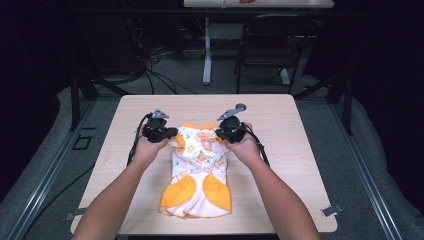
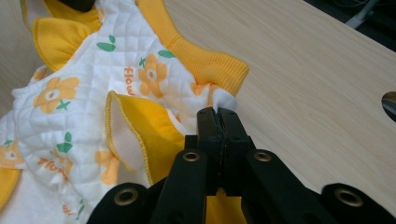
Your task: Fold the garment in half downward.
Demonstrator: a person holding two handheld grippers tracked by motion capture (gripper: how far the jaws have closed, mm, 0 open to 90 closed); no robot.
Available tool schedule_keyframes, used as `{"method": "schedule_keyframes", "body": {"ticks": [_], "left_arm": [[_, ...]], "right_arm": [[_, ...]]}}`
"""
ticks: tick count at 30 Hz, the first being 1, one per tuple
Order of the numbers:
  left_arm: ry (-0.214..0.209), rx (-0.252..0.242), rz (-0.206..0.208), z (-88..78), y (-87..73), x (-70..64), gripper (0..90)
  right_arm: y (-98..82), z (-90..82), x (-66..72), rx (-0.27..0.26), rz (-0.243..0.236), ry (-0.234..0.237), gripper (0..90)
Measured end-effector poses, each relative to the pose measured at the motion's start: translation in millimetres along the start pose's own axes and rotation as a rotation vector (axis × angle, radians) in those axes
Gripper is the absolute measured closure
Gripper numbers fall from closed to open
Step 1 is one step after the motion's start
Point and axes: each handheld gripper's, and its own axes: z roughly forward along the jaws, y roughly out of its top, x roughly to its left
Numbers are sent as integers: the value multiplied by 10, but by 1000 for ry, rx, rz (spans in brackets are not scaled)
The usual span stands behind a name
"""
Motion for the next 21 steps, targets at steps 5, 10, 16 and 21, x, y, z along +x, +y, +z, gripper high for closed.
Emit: {"method": "schedule_keyframes", "body": {"ticks": [5, 10, 16, 21], "left_arm": [[-1, -7, 8, -53, 35, -12, 853], [9, -30, 23, -114, 91, -30, 853], [14, -49, 30, -183, 153, -40, 853], [30, -70, 42, -263, 215, -51, 852]], "right_arm": [[14, -61, 9, -16, -1, 1, 886], [106, -192, 2, -20, -25, -10, 886], [198, -297, 10, -31, -44, -24, 886], [261, -354, 24, -45, -49, -31, 886]]}}
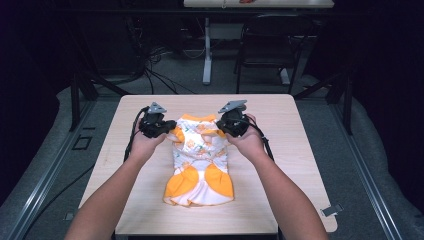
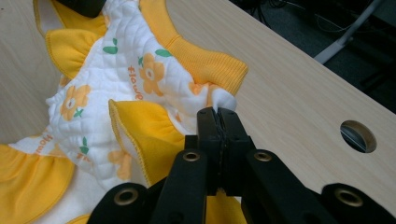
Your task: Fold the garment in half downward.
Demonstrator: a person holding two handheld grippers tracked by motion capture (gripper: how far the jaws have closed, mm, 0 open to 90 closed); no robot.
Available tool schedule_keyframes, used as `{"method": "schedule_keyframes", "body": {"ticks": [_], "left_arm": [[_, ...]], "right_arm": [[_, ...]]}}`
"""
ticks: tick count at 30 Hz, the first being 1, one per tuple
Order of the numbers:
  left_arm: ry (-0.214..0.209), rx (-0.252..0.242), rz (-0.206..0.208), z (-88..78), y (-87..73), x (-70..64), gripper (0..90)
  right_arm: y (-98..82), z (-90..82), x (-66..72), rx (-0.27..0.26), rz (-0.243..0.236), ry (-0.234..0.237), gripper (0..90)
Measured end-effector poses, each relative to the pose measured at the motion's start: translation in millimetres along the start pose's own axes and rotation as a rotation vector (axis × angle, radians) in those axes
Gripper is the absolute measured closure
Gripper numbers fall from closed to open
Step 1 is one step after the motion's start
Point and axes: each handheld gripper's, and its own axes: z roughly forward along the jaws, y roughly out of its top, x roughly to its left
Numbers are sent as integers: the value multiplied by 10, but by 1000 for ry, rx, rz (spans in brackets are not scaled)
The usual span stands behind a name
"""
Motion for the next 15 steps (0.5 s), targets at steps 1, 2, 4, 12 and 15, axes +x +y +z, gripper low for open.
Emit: {"method": "schedule_keyframes", "body": {"ticks": [1, 2, 4, 12, 15], "left_arm": [[5, 0, 3, -19, 16, 3, 853], [10, -7, 2, -33, 33, 5, 853], [11, -15, 2, -48, 48, 10, 853], [42, -52, 33, -146, 159, -4, 853], [40, -61, 36, -165, 155, -18, 852]], "right_arm": [[17, -8, 1, -2, -3, -2, 886], [34, -19, 1, -9, -4, -3, 886], [67, -41, -3, -15, -4, -4, 886], [176, -120, -7, -46, -18, -21, 886], [167, -129, -8, -49, -19, -24, 886]]}}
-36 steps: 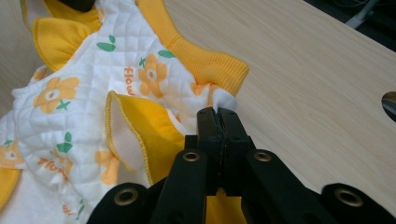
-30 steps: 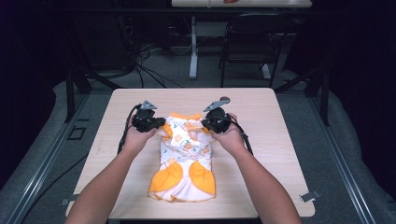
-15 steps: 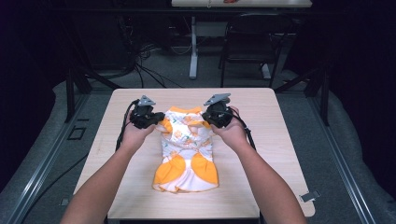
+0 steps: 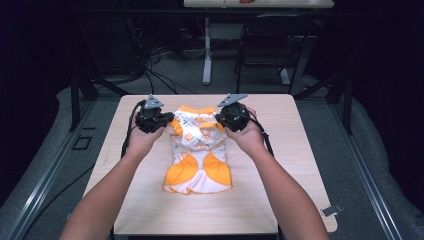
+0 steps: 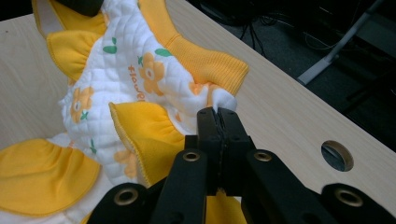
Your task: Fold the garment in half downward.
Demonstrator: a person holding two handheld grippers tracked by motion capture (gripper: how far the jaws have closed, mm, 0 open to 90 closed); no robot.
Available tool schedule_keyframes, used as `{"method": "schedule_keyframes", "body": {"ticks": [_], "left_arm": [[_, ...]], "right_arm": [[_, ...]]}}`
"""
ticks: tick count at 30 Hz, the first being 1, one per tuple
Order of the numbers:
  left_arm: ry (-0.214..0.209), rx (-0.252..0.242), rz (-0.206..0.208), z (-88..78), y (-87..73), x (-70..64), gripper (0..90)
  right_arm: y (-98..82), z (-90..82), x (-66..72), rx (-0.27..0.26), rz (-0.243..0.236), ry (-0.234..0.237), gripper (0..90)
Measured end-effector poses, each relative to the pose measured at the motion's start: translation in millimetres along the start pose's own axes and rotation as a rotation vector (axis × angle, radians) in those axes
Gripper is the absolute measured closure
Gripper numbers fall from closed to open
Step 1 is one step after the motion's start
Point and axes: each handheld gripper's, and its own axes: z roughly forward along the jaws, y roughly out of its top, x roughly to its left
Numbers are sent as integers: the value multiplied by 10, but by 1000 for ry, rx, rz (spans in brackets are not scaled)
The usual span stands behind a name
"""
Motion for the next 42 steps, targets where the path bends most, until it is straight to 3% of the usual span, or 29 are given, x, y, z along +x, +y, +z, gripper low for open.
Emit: {"method": "schedule_keyframes", "body": {"ticks": [12, 27, 32, 36, 42], "left_arm": [[-20, 10, -3, 26, -173, -28, 852], [-68, 40, 5, 73, -472, -170, 852], [-71, 55, 20, 80, -572, -189, 852], [-77, 61, 3, 88, -661, -191, 852], [-99, 61, 8, 54, -779, -243, 851]], "right_arm": [[-138, 64, 96, 23, -26, 3, 886], [-406, 127, 170, 57, -13, 41, 885], [-445, 130, 224, 79, -40, 49, 885], [-482, 171, 282, 85, -45, 53, 885], [-572, 188, 358, 98, -58, 71, 885]]}}
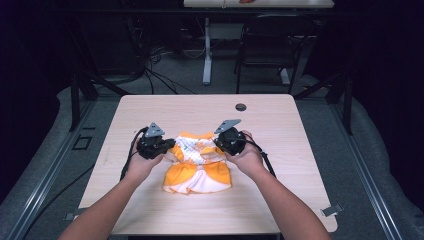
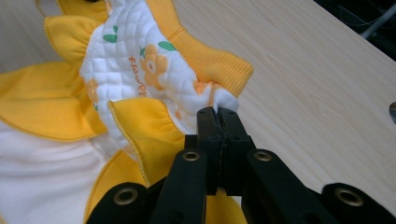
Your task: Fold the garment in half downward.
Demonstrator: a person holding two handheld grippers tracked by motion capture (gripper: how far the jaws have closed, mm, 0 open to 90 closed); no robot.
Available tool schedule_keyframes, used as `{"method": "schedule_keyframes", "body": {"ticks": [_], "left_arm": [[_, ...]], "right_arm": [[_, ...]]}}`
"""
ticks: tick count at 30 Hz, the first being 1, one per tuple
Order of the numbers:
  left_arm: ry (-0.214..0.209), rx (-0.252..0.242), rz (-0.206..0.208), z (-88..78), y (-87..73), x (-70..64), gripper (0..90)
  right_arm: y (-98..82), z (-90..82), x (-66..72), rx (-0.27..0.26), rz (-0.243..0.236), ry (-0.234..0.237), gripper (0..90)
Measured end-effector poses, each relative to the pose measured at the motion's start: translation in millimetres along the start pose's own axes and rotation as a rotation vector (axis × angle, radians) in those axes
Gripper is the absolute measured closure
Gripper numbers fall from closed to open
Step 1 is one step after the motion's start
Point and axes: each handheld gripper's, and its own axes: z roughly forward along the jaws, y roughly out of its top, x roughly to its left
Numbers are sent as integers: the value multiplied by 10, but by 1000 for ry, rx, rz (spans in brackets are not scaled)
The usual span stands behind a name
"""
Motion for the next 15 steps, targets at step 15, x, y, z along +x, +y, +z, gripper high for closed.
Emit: {"method": "schedule_keyframes", "body": {"ticks": [15], "left_arm": [[-88, -3, 37, -130, -396, -303, 836]], "right_arm": [[-390, -108, 299, -12, -9, 66, 877]]}}
